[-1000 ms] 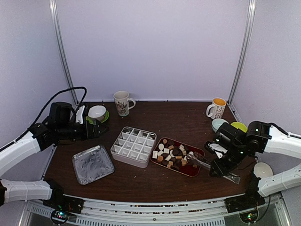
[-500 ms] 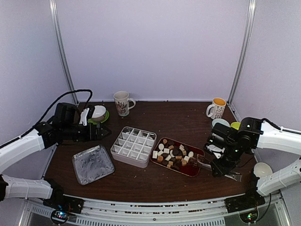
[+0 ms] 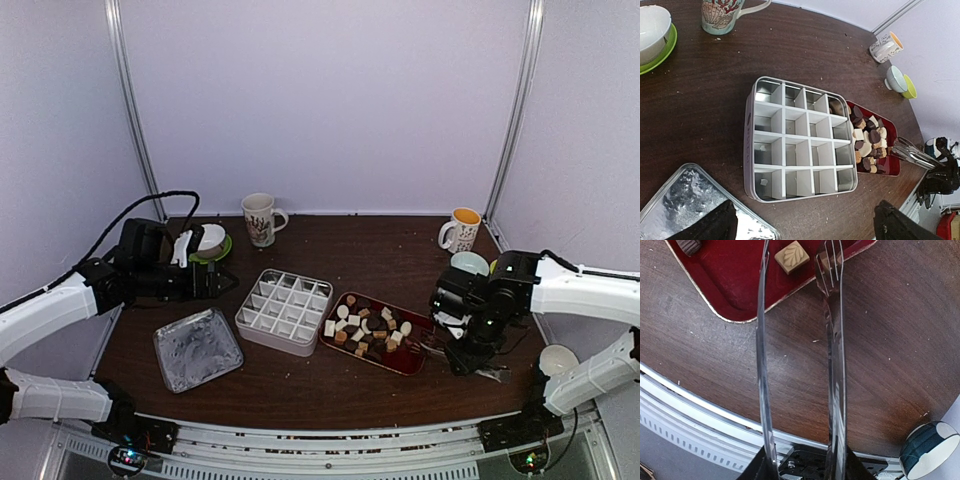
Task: Pack the chocolate
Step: Pick up the fake chocolate from the plate, then place the fake chocolate in the empty pocket of the box, then move the packing box to the center of the board, then pick up the fake chocolate from the plate.
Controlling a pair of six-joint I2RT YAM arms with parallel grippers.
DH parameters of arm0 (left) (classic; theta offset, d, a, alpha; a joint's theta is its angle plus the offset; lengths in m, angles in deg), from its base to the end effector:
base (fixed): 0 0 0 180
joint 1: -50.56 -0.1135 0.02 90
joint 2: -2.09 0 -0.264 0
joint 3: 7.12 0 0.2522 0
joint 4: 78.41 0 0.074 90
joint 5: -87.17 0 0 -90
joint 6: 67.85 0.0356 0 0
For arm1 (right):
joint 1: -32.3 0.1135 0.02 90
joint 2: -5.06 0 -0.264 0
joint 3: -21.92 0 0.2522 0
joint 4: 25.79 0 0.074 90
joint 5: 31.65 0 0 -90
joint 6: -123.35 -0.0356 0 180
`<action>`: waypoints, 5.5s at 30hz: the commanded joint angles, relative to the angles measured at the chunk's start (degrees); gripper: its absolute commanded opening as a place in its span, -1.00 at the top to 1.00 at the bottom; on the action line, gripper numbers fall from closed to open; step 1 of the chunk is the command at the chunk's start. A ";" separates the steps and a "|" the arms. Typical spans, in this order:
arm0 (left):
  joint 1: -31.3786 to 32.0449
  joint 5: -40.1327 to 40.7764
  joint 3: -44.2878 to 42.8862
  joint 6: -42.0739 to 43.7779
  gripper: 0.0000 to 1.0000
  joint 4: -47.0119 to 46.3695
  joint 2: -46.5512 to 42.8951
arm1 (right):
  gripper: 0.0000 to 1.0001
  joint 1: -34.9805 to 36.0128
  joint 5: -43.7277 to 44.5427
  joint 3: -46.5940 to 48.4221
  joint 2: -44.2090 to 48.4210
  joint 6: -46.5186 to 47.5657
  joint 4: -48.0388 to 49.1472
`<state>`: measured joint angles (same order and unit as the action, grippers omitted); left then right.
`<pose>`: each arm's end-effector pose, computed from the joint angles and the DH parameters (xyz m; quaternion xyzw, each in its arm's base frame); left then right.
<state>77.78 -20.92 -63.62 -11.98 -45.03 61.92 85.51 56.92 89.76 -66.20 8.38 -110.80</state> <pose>0.1955 -0.1130 0.2626 0.0172 0.8853 -0.3468 0.3092 0.1130 0.1526 0.2389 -0.2441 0.9696 0.0183 0.0028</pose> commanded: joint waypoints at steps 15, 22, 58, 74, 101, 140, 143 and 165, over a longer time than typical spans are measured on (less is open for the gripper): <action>0.24 -0.94 -0.76 0.99 -0.95 -2.04 0.78 | 0.39 0.51 -2.03 2.27 -0.16 1.08 2.01; 0.21 -0.62 -0.90 1.05 -0.95 -2.04 0.96 | 0.41 0.54 -2.70 6.57 1.26 1.56 2.41; -2.00 -2.10 0.05 -1.22 -0.96 -8.44 10.55 | 0.46 2.15 -5.61 29.63 -24.63 4.40 28.92; -3.56 -5.38 -4.81 -0.07 -0.95 -11.31 22.93 | 0.45 2.15 -1.10 39.21 -40.09 5.52 37.30; -3.55 -7.83 -8.41 0.57 -0.90 -13.54 31.72 | 0.29 2.16 1.80 36.33 -36.04 6.86 35.61; 1.21 -1.35 -6.75 2.19 -0.78 -9.48 24.44 | 0.28 0.57 2.14 -5.81 7.35 -1.95 21.16; 1.17 0.55 -6.37 2.63 -0.80 -8.53 22.04 | 0.27 0.30 2.19 -6.38 8.80 -2.55 19.26; 1.17 6.83 -5.33 5.25 -0.86 -4.29 13.99 | 0.21 -1.16 -4.13 -8.14 8.19 -4.87 14.76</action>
<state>78.74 -15.10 -69.18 -8.31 -49.51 76.87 84.59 54.99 81.96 -59.32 4.38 -93.62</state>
